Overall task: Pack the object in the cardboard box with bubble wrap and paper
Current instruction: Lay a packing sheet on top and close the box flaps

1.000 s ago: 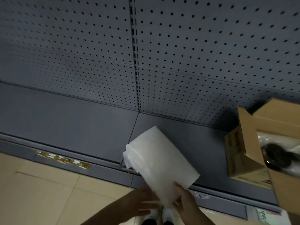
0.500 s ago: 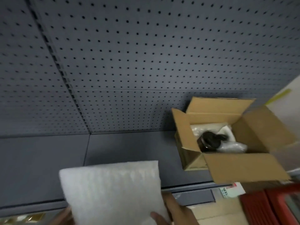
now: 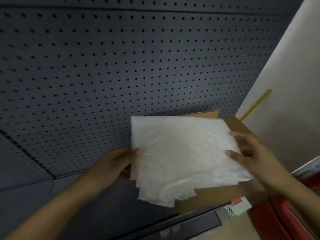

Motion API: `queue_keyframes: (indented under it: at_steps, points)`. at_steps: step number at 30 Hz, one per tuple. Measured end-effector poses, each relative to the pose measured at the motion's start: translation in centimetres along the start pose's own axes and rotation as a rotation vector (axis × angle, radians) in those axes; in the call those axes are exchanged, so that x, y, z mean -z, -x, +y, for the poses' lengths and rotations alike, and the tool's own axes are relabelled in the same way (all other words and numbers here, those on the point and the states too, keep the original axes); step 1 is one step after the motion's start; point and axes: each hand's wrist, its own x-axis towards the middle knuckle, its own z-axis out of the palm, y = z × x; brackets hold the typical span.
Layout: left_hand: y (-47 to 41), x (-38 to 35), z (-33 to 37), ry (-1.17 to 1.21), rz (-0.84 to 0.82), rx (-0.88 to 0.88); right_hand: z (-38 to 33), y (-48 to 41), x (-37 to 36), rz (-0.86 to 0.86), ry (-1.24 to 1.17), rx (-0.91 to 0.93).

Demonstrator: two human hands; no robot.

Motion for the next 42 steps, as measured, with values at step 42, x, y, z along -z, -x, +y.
queue_keyframes:
  at_steps: [42]
  points:
    - [-14.7,-15.9,-3.3,-1.234,-0.499,0.033,13.2,-15.8,-3.4,-0.707,0.967,0.56]
